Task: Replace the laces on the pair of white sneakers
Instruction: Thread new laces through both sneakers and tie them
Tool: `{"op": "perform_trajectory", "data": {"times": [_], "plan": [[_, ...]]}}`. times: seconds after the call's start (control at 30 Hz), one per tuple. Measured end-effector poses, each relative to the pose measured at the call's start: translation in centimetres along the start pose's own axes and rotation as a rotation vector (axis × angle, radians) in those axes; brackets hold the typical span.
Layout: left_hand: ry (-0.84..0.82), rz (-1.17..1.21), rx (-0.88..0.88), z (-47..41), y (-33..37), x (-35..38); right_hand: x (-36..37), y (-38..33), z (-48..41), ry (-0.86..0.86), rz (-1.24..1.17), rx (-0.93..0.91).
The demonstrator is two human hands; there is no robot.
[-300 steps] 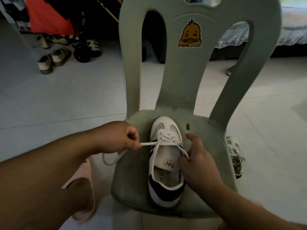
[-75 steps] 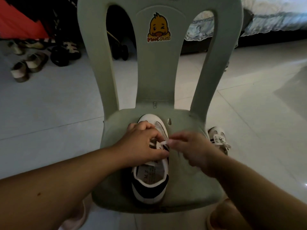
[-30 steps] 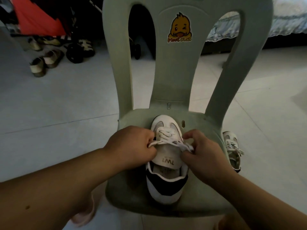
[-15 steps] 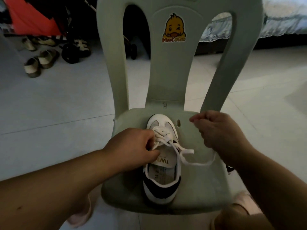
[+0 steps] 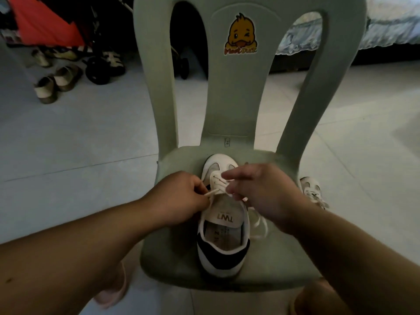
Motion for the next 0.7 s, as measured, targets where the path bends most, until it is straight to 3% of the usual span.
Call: {"op": "perform_trajectory", "data": {"times": [0.13,0.23,0.53,0.7], "plan": [[-0.096,0.361,-0.201,0.2,-1.7,0.5,1.3,0.2,-0.3,0.061,0.086,0.058],[-0.150,0.504,-0.257,0.3,-2.3,0.9,2.1,-0.6,-0.3,0.062,0.211,0.034],[-0.163,0.572,-0.254,0.2,-2.6,0.9,2.7,-0.6,-0.4,0.115,0.250,0.023],[-0.199,0.418,-0.132,0.4,-1.6,0.5,2.4,-0.6,-0.2,0.154,0.216,-0.024]]}}
Point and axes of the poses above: each hand's wrist, its own z-axis away from the middle knuckle, its own x-axis out of the palm, y = z × x, the point moved 8 cm from there along -z, towards the middle knuckle, and after that the axes turned 11 degrees about z, right-handed, at the moved point
